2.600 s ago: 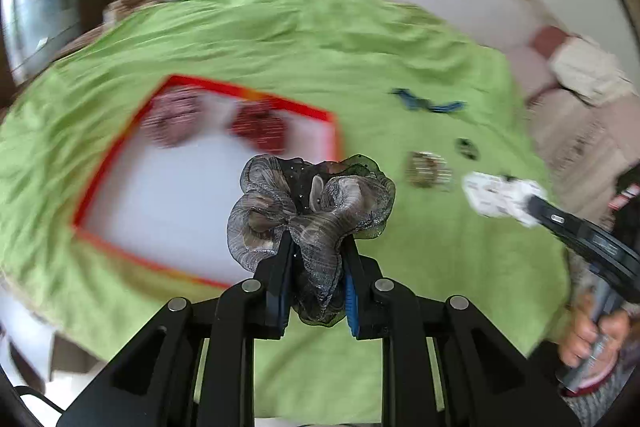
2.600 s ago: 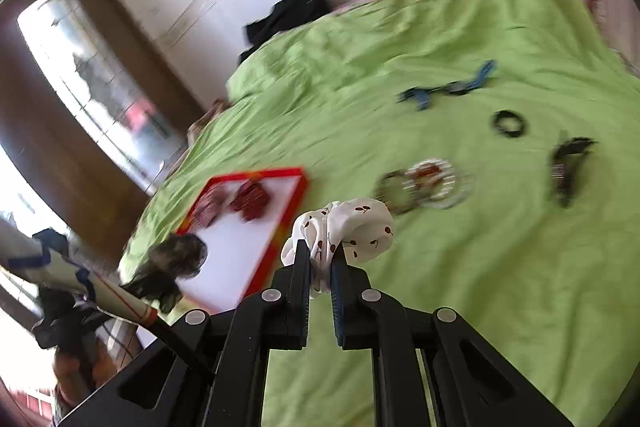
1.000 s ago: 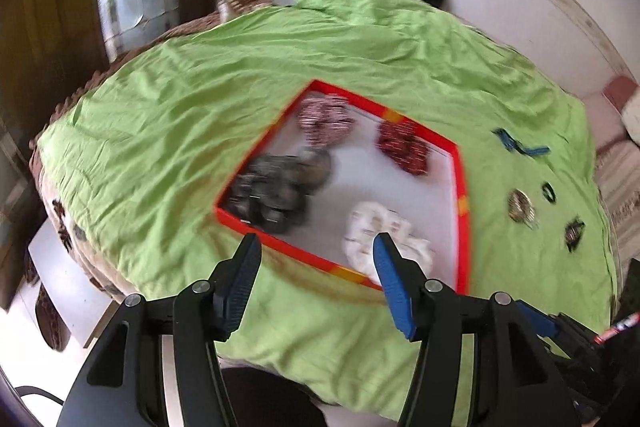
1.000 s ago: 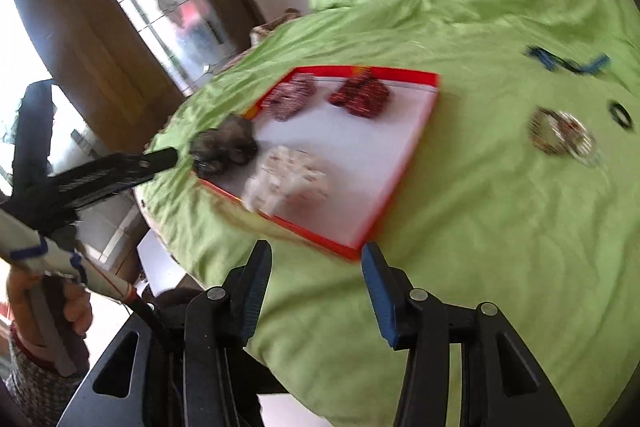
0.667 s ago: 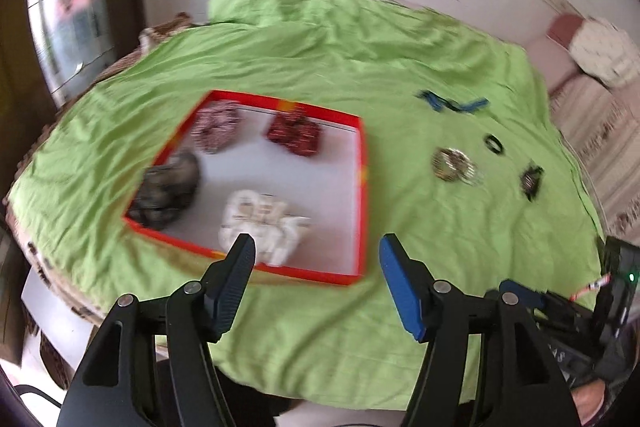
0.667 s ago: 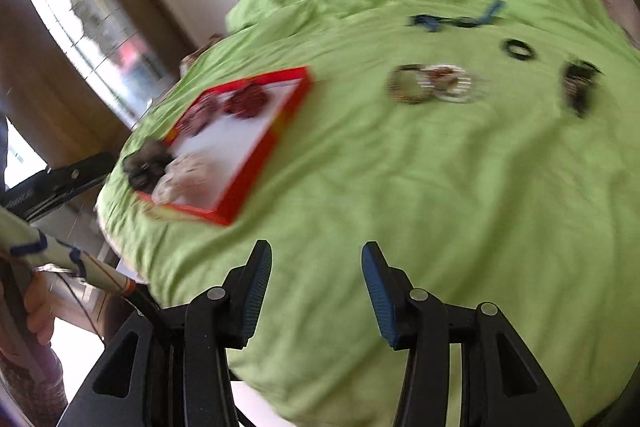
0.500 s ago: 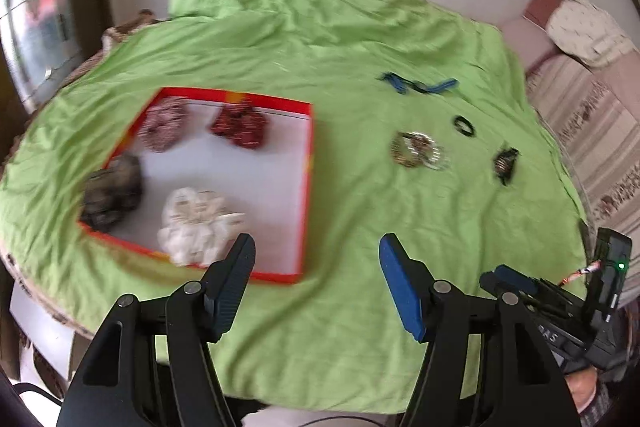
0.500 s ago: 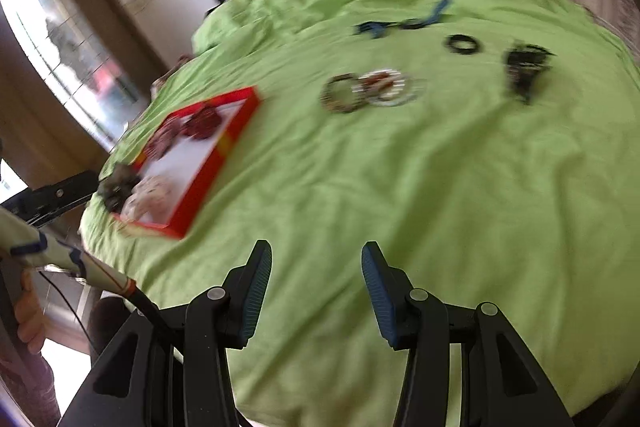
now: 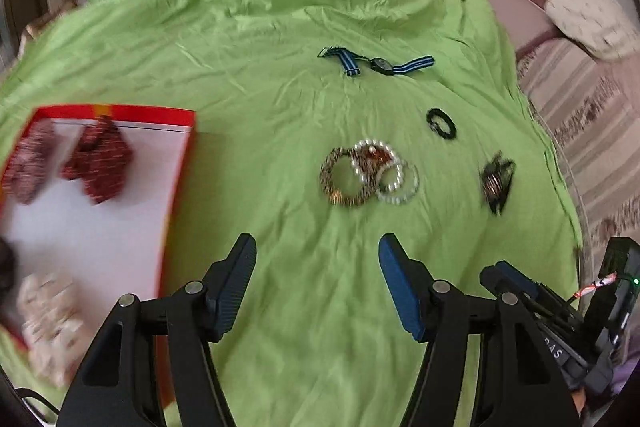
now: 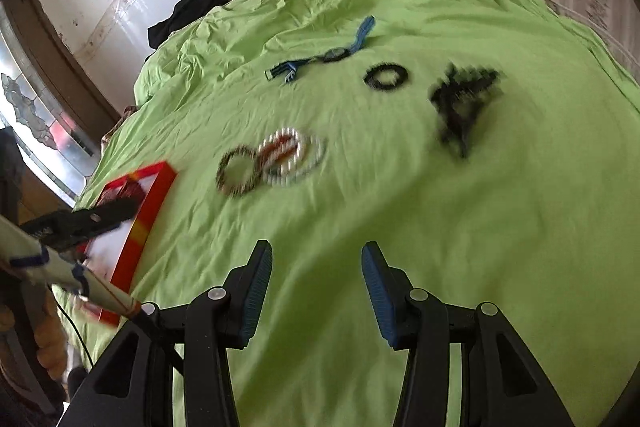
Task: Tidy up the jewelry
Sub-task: 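Move both tools toward the bracelets on the sheet, then grasp the leopard-print bracelet with the left tool while the right tool grasps the pearl bracelet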
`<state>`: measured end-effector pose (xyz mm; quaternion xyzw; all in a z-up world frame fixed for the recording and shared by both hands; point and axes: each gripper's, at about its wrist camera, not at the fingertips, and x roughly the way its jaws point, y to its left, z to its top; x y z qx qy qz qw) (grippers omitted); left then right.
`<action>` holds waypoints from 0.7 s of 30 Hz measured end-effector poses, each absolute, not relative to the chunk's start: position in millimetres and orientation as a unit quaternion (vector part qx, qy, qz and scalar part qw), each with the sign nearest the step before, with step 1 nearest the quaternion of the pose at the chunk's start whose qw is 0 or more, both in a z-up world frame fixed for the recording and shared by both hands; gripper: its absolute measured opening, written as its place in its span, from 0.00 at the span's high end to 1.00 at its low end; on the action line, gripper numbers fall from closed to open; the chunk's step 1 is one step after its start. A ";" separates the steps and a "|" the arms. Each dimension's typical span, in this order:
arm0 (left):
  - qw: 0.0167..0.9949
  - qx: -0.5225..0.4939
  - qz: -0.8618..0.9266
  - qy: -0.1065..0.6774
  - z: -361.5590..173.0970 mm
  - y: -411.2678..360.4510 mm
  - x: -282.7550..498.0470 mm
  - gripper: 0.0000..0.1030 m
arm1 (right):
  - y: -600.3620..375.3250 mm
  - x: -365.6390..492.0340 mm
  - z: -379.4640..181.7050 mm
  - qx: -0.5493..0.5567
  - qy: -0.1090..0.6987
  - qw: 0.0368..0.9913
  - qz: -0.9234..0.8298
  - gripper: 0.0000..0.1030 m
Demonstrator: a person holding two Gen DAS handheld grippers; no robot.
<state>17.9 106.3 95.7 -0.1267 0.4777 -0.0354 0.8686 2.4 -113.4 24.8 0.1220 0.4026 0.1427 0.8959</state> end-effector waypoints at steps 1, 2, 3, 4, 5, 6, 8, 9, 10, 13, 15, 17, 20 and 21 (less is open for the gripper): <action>0.865 -0.133 -0.036 0.482 88.4 106.8 29.6 0.45 | -109.8 14.7 24.7 0.118 0.402 0.896 0.146 0.52; 0.862 -0.137 -0.037 0.488 80.7 107.1 40.6 0.46 | -107.6 23.3 23.4 0.115 0.403 0.896 0.148 0.52; 0.860 -0.136 -0.035 0.490 75.4 106.2 48.0 0.46 | -102.1 39.9 20.8 0.109 0.408 0.894 0.150 0.53; 0.860 -0.134 -0.034 0.492 70.1 105.5 55.3 0.46 | -99.6 47.6 18.0 0.106 0.410 0.894 0.150 0.54; 0.859 -0.129 -0.032 0.494 64.5 104.4 63.4 0.47 | -94.4 62.4 13.8 0.098 0.414 0.893 0.149 0.56; 0.858 -0.124 -0.031 0.498 58.2 103.4 72.3 0.47 | -91.7 71.3 10.5 0.091 0.417 0.892 0.148 0.59; 0.855 -0.119 -0.034 0.504 47.1 101.5 88.1 0.48 | -84.3 90.3 1.9 0.070 0.424 0.892 0.141 0.64; 0.853 -0.117 -0.034 0.507 42.8 100.8 94.3 0.50 | -82.8 97.1 -1.4 0.061 0.426 0.892 0.137 0.67; 0.852 -0.117 -0.036 0.508 39.2 100.1 100.3 0.50 | -82.1 103.4 -5.2 0.056 0.428 0.892 0.135 0.67; 0.853 -0.114 -0.044 0.507 31.3 96.1 115.7 0.51 | -79.9 120.4 -15.0 0.056 0.436 0.888 0.134 0.70; 0.856 -0.103 -0.045 0.504 28.2 90.7 123.0 0.52 | -76.9 126.3 -17.6 0.051 0.435 0.889 0.133 0.74; 0.860 -0.080 -0.030 0.503 26.9 85.2 124.8 0.66 | -73.0 127.6 -18.0 0.044 0.435 0.889 0.135 0.86; 0.865 -0.062 -0.030 0.498 31.6 83.4 119.4 0.87 | -69.3 127.0 -18.0 0.041 0.438 0.887 0.142 0.93; 0.863 -0.065 -0.034 0.499 33.8 84.7 117.5 0.94 | -70.4 125.7 -17.9 0.045 0.440 0.886 0.142 0.94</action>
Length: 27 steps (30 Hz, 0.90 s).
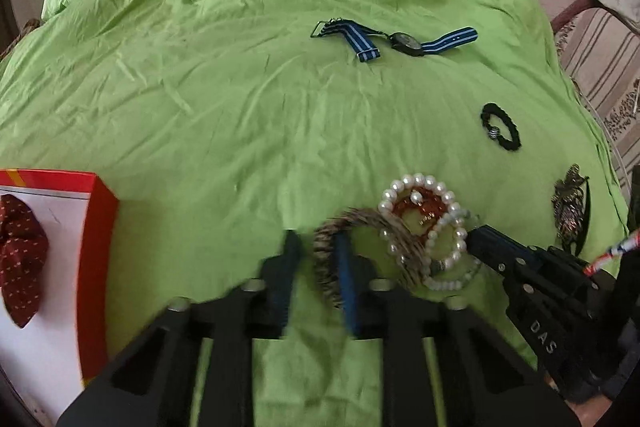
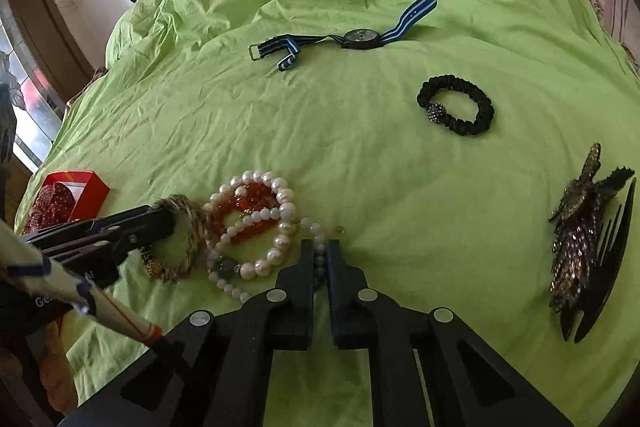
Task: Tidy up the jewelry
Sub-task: 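Grasp the leopard-print bracelet with the left tool while the right tool grasps the pearl bracelet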
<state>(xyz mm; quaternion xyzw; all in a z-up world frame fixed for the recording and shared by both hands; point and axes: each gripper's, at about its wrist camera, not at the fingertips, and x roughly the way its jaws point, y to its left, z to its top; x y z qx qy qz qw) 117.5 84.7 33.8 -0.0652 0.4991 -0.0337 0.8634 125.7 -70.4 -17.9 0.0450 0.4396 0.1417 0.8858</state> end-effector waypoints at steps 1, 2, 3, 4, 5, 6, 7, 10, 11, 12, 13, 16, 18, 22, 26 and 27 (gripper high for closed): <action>0.861 -0.073 -0.038 0.502 37.1 87.0 114.2 0.94 | -71.8 124.5 -17.7 0.051 0.441 0.885 0.140 0.94; 0.860 -0.080 -0.040 0.502 39.9 88.5 110.6 0.94 | -74.2 121.2 -17.1 0.058 0.443 0.884 0.137 0.94; 0.861 -0.083 -0.041 0.500 43.7 89.6 105.9 0.94 | -77.9 114.6 -15.7 0.065 0.444 0.884 0.135 0.94; 0.864 -0.083 -0.042 0.496 47.9 89.5 100.4 0.94 | -78.9 110.7 -14.4 0.066 0.443 0.884 0.133 0.94; 0.867 -0.080 -0.044 0.491 53.6 89.5 92.3 0.94 | -80.8 104.3 -12.2 0.067 0.440 0.886 0.132 0.94; 0.869 -0.079 -0.045 0.487 58.4 88.6 85.5 0.94 | -84.3 94.7 -8.1 0.068 0.437 0.887 0.131 0.94; 0.871 -0.077 -0.049 0.483 63.6 88.1 77.7 0.94 | -86.5 87.9 -4.4 0.070 0.434 0.889 0.131 0.94; 0.875 -0.077 -0.063 0.474 78.9 86.8 55.3 0.94 | -94.5 68.7 8.9 0.077 0.422 0.893 0.132 0.94; 0.876 -0.078 -0.066 0.470 84.4 87.7 46.9 0.94 | -97.7 59.4 15.9 0.080 0.417 0.895 0.134 0.94; 0.878 -0.082 -0.071 0.466 90.8 89.1 37.6 0.94 | -99.0 53.7 21.0 0.081 0.413 0.897 0.135 0.94; 0.879 -0.085 -0.076 0.462 97.6 90.4 27.8 0.94 | -100.3 46.0 27.3 0.080 0.408 0.899 0.137 0.94; 0.883 -0.087 -0.083 0.453 114.0 94.4 3.7 0.94 | -99.9 28.5 42.9 0.077 0.397 0.904 0.142 0.94; 0.888 -0.085 -0.083 0.445 125.2 100.6 -13.7 0.94 | -97.7 14.9 54.8 0.073 0.389 0.907 0.147 0.94; 0.894 -0.089 -0.068 0.435 143.0 129.6 -41.7 0.94 | -86.7 -8.2 74.0 0.061 0.374 0.911 0.161 0.94; 0.897 -0.097 -0.018 0.431 151.1 178.6 -57.9 0.94 | -65.5 -27.5 91.8 0.044 0.362 0.913 0.182 0.94; 0.895 -0.104 -0.005 0.435 150.9 195.2 -60.8 0.94 | -57.5 -31.8 96.3 0.038 0.359 0.913 0.189 0.94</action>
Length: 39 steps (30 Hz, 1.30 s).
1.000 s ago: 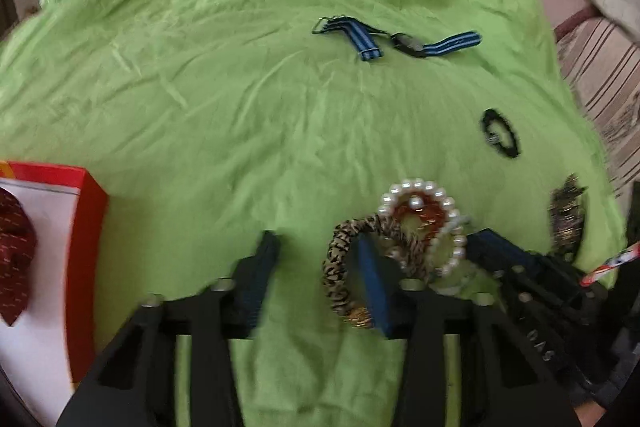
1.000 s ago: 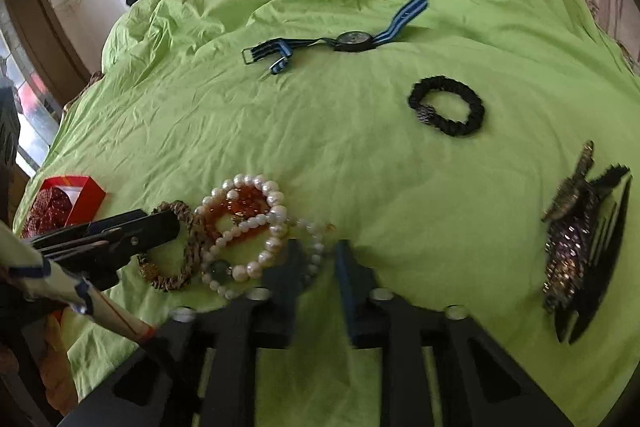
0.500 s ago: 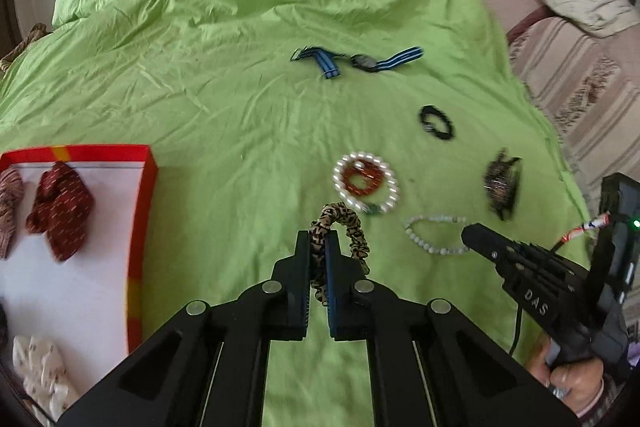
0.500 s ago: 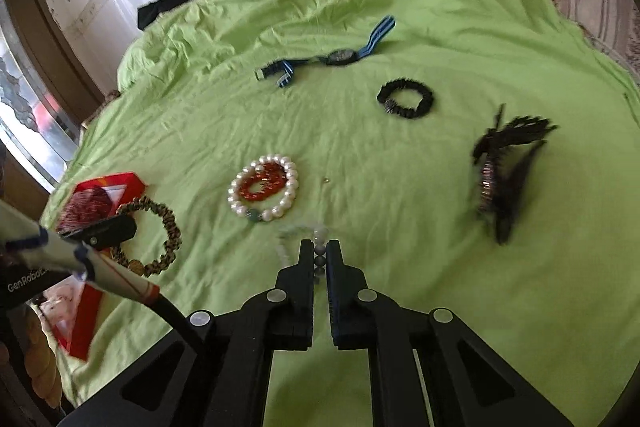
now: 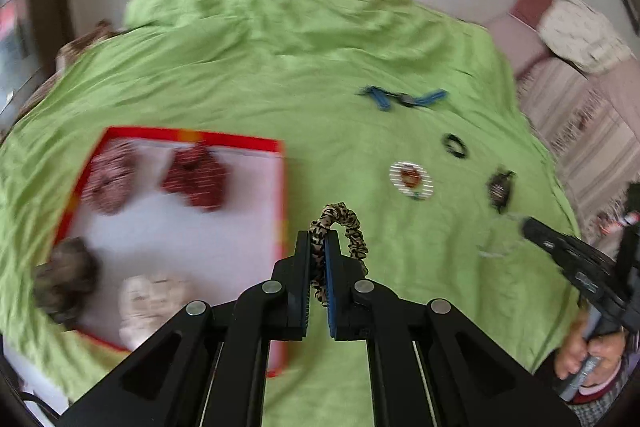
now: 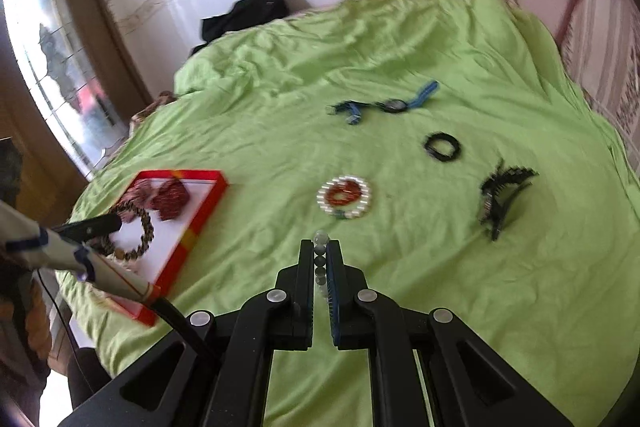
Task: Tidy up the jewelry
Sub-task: 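Grasp the leopard-print bracelet with the left tool while the right tool grasps the pearl bracelet, then lower both bracelets into the white tray and open both tools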
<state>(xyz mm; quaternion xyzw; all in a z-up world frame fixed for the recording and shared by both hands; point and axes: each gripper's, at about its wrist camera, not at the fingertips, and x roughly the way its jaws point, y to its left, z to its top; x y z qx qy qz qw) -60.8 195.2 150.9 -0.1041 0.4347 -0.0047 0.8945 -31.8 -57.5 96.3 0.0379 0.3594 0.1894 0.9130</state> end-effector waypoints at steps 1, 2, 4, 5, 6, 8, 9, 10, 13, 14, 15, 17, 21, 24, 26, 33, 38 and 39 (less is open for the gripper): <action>0.892 -0.110 0.007 0.437 149.4 208.8 -62.9 0.94 | -48.7 -35.5 100.3 0.031 0.357 0.912 0.197 0.94; 0.890 -0.119 0.024 0.440 146.9 227.0 -64.5 0.94 | -43.8 -37.8 102.3 0.028 0.357 0.912 0.202 0.94; 0.884 -0.131 0.047 0.446 139.4 254.1 -63.7 0.94 | -23.3 -41.0 108.1 0.016 0.357 0.908 0.218 0.94; 0.880 -0.138 0.058 0.451 134.7 268.4 -62.7 0.94 | -13.4 -41.8 109.6 0.011 0.359 0.906 0.225 0.94; 0.876 -0.146 0.073 0.455 128.6 284.6 -61.8 0.94 | -5.0 -42.1 110.4 0.006 0.360 0.904 0.230 0.94; 0.869 -0.152 0.094 0.461 117.0 308.2 -56.6 0.94 | 15.4 -42.6 111.4 -0.007 0.364 0.899 0.242 0.94; 0.866 -0.153 0.100 0.465 112.6 313.8 -53.7 0.94 | 28.0 -42.5 111.4 -0.015 0.367 0.896 0.250 0.94; 0.862 -0.155 0.110 0.470 105.2 324.4 -49.4 0.94 | 38.4 -42.0 111.0 -0.023 0.369 0.894 0.255 0.94; 0.852 -0.164 0.129 0.481 88.0 345.8 -39.6 0.94 | 81.3 -34.9 107.3 -0.040 0.382 0.881 0.277 0.94; 0.849 -0.167 0.134 0.483 84.3 351.0 -38.3 0.94 | 90.6 -32.7 105.8 -0.043 0.385 0.878 0.282 0.94; 0.847 -0.171 0.142 0.484 80.0 357.6 -36.7 0.94 | 110.6 -27.7 102.9 -0.048 0.391 0.871 0.292 0.94; 0.845 -0.178 0.151 0.482 74.8 367.0 -35.7 0.94 | 138.6 -20.2 97.7 -0.054 0.400 0.863 0.304 0.94; 0.847 -0.207 0.152 0.466 73.7 384.3 -41.3 0.93 | 205.0 -0.6 84.5 -0.032 0.422 0.833 0.356 0.94; 0.850 -0.219 0.145 0.456 78.5 391.8 -47.9 0.89 | 243.7 10.5 68.5 -0.012 0.436 0.815 0.381 0.94; 0.855 -0.223 0.139 0.448 84.4 394.1 -54.2 0.84 | 259.2 15.6 49.6 -0.027 0.451 0.809 0.375 0.93; 0.875 -0.218 0.129 0.412 112.1 387.5 -81.2 0.59 | 257.2 25.2 14.9 -0.044 0.476 0.812 0.335 0.88; 0.886 -0.210 0.135 0.391 130.1 372.4 -102.9 0.54 | 237.2 17.5 29.3 -0.044 0.457 0.827 0.324 0.76; 0.889 -0.204 0.136 0.386 133.9 366.1 -109.6 0.51 | 226.7 10.7 37.5 -0.044 0.445 0.835 0.321 0.74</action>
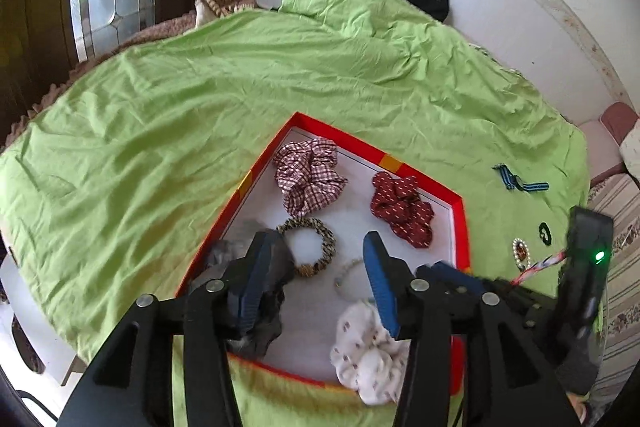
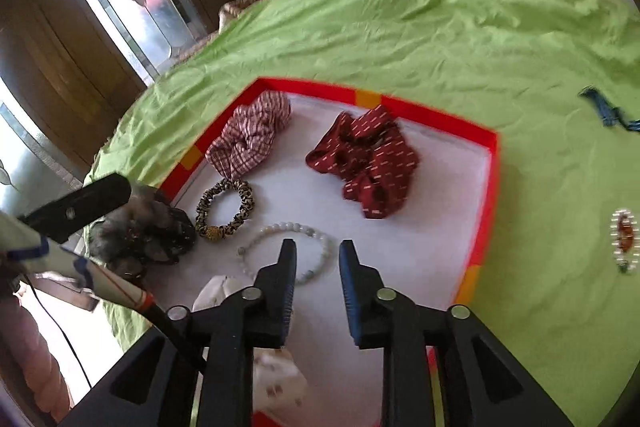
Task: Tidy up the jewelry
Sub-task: 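Lower both bracelets into the white tray and open both tools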
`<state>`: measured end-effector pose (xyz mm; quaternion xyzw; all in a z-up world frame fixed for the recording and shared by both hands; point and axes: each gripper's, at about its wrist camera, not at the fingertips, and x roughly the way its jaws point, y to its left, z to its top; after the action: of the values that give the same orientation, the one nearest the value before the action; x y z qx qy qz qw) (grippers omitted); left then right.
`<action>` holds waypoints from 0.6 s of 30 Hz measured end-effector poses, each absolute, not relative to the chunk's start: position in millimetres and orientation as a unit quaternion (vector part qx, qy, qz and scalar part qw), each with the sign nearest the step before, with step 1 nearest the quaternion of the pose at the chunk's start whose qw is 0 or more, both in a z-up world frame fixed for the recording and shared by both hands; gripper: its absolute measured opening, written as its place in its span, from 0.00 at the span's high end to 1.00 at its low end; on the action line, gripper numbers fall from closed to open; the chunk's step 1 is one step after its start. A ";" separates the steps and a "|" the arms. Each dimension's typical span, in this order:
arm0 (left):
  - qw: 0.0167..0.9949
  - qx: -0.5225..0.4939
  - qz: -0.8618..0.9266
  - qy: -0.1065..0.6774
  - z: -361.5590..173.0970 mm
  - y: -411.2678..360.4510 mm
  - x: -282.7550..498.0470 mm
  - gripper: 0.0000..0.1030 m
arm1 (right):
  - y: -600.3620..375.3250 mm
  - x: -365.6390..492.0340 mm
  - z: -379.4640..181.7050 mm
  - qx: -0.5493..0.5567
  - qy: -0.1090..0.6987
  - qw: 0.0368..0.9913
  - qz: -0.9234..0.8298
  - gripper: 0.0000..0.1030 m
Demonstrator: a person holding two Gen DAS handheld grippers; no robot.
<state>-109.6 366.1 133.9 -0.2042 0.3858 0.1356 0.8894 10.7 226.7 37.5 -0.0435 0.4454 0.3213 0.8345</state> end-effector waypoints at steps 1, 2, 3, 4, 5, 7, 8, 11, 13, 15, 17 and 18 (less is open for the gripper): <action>0.892 -0.199 0.137 0.382 137.3 360.2 -115.3 0.50 | 218.0 5.4 43.5 -0.042 0.437 0.841 0.318 0.72; 0.896 -0.193 0.137 0.377 141.2 351.2 -121.9 0.48 | 211.1 2.0 47.2 -0.042 0.431 0.845 0.314 0.67; 0.898 -0.189 0.136 0.374 143.2 345.1 -126.4 0.46 | 198.3 -4.7 52.3 -0.040 0.423 0.852 0.307 0.64; 0.900 -0.186 0.133 0.371 145.3 337.7 -130.8 0.45 | 189.2 -8.9 55.7 -0.038 0.418 0.856 0.301 0.64; 0.902 -0.183 0.129 0.369 147.0 329.2 -134.6 0.44 | 177.0 -14.1 58.6 -0.037 0.413 0.861 0.293 0.64; 0.906 -0.177 0.118 0.366 149.7 308.9 -141.9 0.42 | 152.1 -24.6 62.5 -0.040 0.406 0.871 0.273 0.64; 0.908 -0.172 0.112 0.365 150.8 298.5 -144.9 0.41 | 144.3 -27.9 63.2 -0.043 0.403 0.875 0.265 0.63; 0.917 -0.145 0.098 0.358 151.6 260.0 -154.5 0.37 | 108.0 -41.6 64.4 -0.049 0.397 0.887 0.230 0.62; 0.923 -0.128 0.093 0.352 150.1 238.5 -159.8 0.35 | 81.9 -49.8 62.5 -0.047 0.400 0.891 0.209 0.62; 0.925 -0.114 0.082 0.353 146.1 216.2 -163.2 0.32 | 57.0 -59.6 58.7 -0.043 0.403 0.894 0.188 0.62; 0.922 -0.114 0.066 0.364 140.7 199.4 -164.3 0.32 | 35.4 -67.9 55.5 -0.031 0.407 0.897 0.173 0.62; 0.920 -0.115 0.058 0.371 137.0 190.7 -165.3 0.32 | 23.5 -72.2 53.3 -0.022 0.410 0.897 0.165 0.62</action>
<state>-165.3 190.7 137.0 -0.1146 0.3714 0.0580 0.9195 -72.2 23.5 53.3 -0.0220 0.4095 0.1648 0.8970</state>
